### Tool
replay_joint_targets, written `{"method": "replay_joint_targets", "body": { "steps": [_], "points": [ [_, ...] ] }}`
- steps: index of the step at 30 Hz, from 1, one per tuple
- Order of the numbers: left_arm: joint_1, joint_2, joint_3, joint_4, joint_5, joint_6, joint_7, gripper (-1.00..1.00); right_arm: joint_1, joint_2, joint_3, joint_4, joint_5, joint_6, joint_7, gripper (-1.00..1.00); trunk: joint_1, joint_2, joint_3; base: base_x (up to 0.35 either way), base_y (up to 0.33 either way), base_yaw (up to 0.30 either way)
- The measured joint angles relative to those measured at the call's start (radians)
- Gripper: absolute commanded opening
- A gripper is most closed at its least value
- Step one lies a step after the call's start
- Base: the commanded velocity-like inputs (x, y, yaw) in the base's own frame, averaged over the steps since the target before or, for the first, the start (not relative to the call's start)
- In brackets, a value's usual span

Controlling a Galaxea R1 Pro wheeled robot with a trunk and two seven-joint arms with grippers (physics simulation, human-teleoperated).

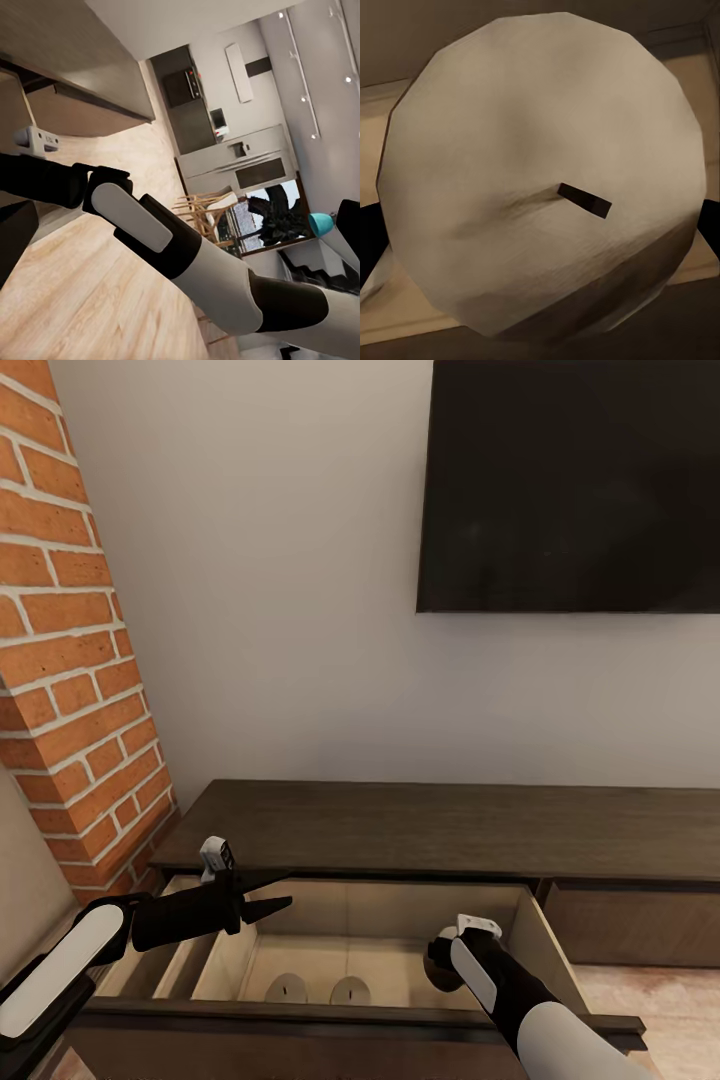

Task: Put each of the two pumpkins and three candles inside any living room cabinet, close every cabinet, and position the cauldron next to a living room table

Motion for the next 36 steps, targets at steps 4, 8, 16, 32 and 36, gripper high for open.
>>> {"method": "replay_joint_targets", "body": {
  "steps": [4,8,16,32,36],
  "points": [
    [0.0,0.0,0.0,-0.002,0.0,0.0,0.0,1.0,0.0,0.0,0.0,0.0,0.001,0.002,0.0,-1.0,0.0,0.0,0.0,0.0,0.0,0.0],
    [0.0,0.0,0.0,-0.004,0.0,0.0,0.0,1.0,0.0,0.0,0.0,0.001,0.0,0.005,-0.002,-1.0,0.0,0.0,0.0,0.054,0.0,0.0],
    [0.0,0.0,0.0,-0.011,0.0,0.0,0.0,1.0,0.0,0.0,0.0,0.001,-0.002,0.047,-0.007,-1.0,0.0,0.0,0.0,0.108,0.0,0.0],
    [0.0,0.0,-0.001,-0.012,0.0,0.0,0.0,1.0,0.0,0.0,0.0,0.001,0.001,0.053,-0.009,-1.0,0.0,0.0,0.0,0.058,0.0,0.0],
    [0.0,0.001,-0.002,-0.012,0.0,0.0,0.0,1.0,0.0,0.0,0.0,0.003,0.001,0.053,-0.01,-1.0,0.0,0.0,0.0,0.0,0.0,0.0]
  ]
}}
